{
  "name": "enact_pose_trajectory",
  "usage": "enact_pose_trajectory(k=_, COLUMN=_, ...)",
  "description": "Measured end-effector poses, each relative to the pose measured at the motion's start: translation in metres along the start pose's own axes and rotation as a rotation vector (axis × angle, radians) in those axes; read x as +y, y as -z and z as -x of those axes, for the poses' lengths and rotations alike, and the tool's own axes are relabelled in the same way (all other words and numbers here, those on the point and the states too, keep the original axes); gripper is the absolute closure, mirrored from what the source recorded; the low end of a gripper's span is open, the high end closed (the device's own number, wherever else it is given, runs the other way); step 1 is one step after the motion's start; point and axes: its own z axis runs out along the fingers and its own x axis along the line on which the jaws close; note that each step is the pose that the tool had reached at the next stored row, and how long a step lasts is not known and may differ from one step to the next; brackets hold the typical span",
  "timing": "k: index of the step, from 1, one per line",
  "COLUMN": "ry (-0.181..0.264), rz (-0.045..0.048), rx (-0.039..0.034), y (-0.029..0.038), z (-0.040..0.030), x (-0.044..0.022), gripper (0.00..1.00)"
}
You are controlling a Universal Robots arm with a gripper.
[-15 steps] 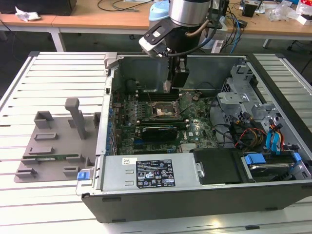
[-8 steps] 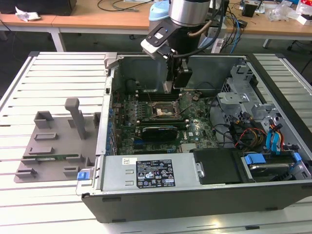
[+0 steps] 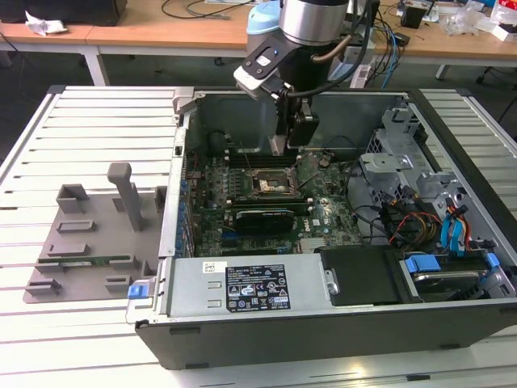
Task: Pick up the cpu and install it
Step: 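Place the cpu into insertion slot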
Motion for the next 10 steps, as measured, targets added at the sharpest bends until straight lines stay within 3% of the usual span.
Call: enact_pose_trajectory(k=10, ry=0.000, rz=-0.0003, rx=-0.0023, y=-0.0068, z=0.0000, x=0.0003, gripper=0.45)
